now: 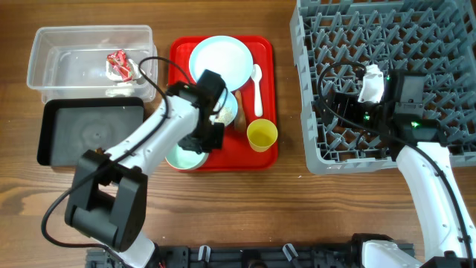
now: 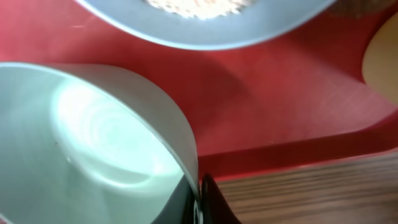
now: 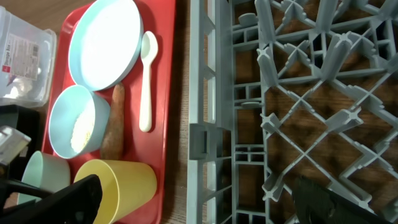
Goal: Sort waste into correct bins and load items into the dishwasher rack
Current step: 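Return the green bowl to the red tray with left gripper, then grasp the rim of the white rice bowl with left gripper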
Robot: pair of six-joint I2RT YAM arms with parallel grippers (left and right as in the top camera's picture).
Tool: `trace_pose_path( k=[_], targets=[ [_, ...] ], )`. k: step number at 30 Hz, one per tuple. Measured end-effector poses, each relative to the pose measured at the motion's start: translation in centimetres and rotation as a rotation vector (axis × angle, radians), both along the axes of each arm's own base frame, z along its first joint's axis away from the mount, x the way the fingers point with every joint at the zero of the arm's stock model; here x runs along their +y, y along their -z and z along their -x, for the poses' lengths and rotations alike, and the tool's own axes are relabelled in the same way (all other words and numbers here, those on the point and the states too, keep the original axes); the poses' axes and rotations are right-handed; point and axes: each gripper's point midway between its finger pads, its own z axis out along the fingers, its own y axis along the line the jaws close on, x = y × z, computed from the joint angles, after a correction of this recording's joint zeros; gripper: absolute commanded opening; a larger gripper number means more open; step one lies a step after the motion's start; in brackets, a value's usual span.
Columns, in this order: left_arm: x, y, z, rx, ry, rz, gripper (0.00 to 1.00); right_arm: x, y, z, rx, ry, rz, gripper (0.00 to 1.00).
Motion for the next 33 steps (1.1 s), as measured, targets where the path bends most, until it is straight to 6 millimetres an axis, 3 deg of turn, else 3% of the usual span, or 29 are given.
trace_pose_path(
  k=[1,5,8,12,16,22,33],
  targets=[
    [-0.3,0.0,0.0,-0.009,0.003,-0.003,0.24,0.0,0.0,0.0,0.0,0.0,0.0,1.0],
    [-0.6,0.0,-0.2,-0.023,0.004,-0.007,0.45,0.0,0.0,0.0,0.0,0.0,0.0,1.0],
    [-0.2,0.0,0.2,-0.009,-0.006,-0.026,0.54,0.0,0.0,0.0,0.0,0.0,0.0,1.0],
    [-1.2,-2.6,-1.8,-0.066,0.01,0.001,0.67,0.0,0.0,0.0,0.0,0.0,0.0,1.0],
    [-3.0,-4.7,-5.2,-0.205,0.079,0.066,0.68,0.0,0.0,0.0,-0.002,0.0,0.0,1.0],
    [-4.1,-4.8,-6.5,-0.277,0.283,0.08,0.65,0.0,0.0,0.0,-0.001,0.0,0.0,1.0],
    [-4.8,-0.3,-7.5,-0.237,0.506,0.05,0.56,0.0,0.0,0.0,-0.001,0.001,0.0,1.0]
  ],
)
